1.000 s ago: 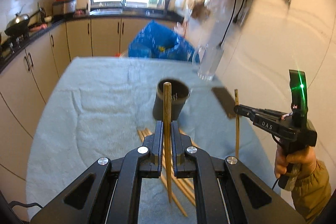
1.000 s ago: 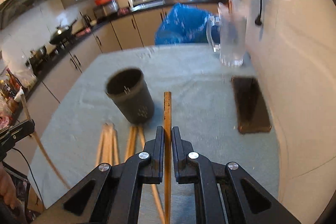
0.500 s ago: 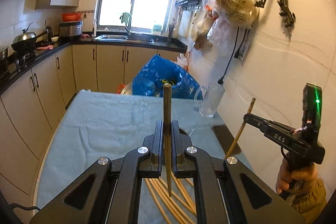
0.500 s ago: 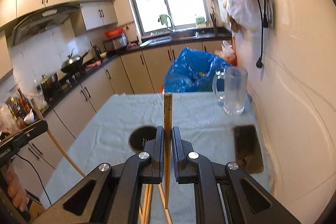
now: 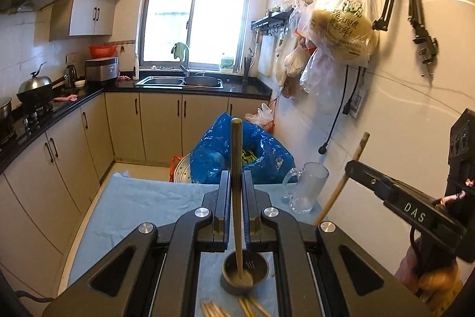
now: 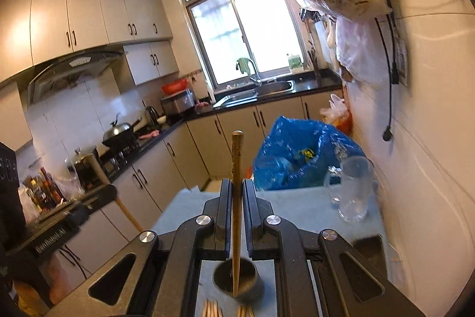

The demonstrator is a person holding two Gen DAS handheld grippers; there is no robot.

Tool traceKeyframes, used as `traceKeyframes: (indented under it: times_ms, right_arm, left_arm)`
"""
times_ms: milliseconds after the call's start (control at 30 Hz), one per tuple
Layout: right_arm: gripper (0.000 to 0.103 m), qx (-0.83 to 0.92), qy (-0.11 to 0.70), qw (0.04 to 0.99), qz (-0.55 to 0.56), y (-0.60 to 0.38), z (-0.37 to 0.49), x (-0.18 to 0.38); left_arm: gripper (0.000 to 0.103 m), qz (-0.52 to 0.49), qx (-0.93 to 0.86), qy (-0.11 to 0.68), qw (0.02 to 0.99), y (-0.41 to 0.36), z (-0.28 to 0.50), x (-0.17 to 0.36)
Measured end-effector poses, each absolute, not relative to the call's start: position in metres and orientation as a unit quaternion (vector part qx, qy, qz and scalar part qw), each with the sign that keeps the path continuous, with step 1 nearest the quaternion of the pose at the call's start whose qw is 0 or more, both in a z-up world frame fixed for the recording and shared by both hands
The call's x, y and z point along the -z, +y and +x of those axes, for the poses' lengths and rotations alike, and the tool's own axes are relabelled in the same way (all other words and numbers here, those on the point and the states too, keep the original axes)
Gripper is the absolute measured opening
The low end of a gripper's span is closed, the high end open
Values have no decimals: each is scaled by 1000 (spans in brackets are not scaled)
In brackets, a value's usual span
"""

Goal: Organize utensils
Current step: 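Lift the left tool's chopstick over the black cup while the right tool carries its chopstick there, then open the left tool to drop its chopstick into the cup while the right tool releases its own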

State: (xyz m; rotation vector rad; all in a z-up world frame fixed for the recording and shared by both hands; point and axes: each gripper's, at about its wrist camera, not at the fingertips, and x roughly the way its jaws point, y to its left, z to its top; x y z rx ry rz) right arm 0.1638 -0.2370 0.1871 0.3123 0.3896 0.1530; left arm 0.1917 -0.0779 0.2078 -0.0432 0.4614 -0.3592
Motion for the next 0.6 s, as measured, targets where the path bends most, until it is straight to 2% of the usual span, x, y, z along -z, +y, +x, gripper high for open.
traceKeyframes:
  times_ms: [267,533,567,600]
  right_arm:
    - [8,-81,248,953,157,-229,211,-134]
    - [8,-82,311,933,162,-233,237,-75]
    - [8,-80,314,932,165,-234,238,-71]
    - [8,-78,317,930,172,-236,240,-67]
  left_arm:
    - [6,-27,172,307,936,-103,253,-146]
    - [7,-46,160,378,911,-98,280,-92]
    - [9,-49,160,379,910,-96,279,-90]
    - [17,-51,160,380,909,-93,278,-87]
